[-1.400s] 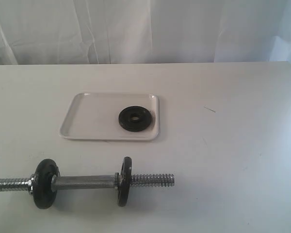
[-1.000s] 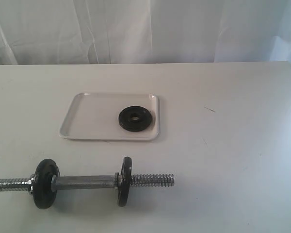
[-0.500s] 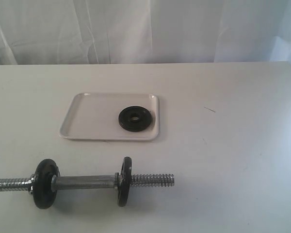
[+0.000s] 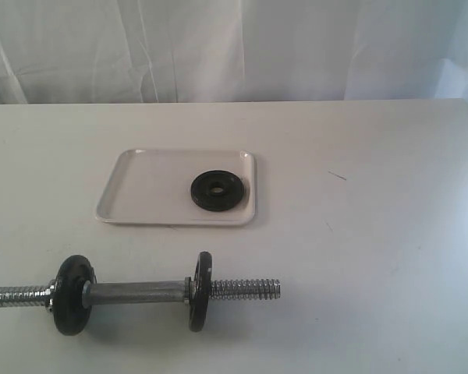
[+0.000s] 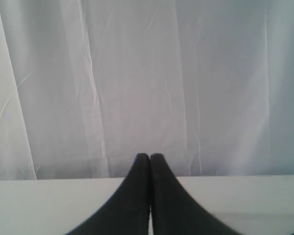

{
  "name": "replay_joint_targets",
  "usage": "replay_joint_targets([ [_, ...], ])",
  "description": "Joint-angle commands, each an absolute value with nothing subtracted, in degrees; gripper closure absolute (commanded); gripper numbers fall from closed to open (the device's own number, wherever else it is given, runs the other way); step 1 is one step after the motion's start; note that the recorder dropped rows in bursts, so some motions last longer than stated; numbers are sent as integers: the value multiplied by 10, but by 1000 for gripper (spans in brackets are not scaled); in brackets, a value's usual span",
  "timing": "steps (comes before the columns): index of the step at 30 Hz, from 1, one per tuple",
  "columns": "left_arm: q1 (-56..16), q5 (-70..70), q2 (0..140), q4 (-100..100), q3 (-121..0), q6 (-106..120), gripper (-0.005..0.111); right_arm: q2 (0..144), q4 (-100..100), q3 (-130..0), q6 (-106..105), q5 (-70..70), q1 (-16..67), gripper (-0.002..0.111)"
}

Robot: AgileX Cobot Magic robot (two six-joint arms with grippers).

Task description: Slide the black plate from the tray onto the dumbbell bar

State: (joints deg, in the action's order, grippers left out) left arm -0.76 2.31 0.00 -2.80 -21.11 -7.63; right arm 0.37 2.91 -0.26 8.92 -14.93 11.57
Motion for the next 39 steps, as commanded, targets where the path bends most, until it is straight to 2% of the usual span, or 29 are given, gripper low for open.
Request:
replay_joint_targets([
  [1, -7, -40, 15, -29, -215, -74, 107, 0, 30, 0, 92, -150, 116, 108],
  [8, -7, -46, 185, -42, -215, 35, 107, 0, 30, 0, 92, -150, 116, 108],
  [12, -8, 86, 356, -42, -235, 80, 107, 0, 30, 0, 92, -150, 116, 108],
  [14, -31, 78, 385, -18, -242, 64, 107, 0, 30, 0, 92, -148, 116, 108],
  [19, -183, 179, 439, -16, -318, 134, 107, 0, 30, 0, 92, -148, 116, 108],
  [24, -327, 334, 590, 123, -440, 383, 107, 0, 30, 0, 92, -150, 116, 108],
  [29, -375, 352, 676, 186, -473, 536, 107, 0, 30, 0, 92, -150, 116, 108],
  [39, -380, 260, 754, 185, -466, 551, 107, 0, 30, 0, 92, -149, 116, 108],
])
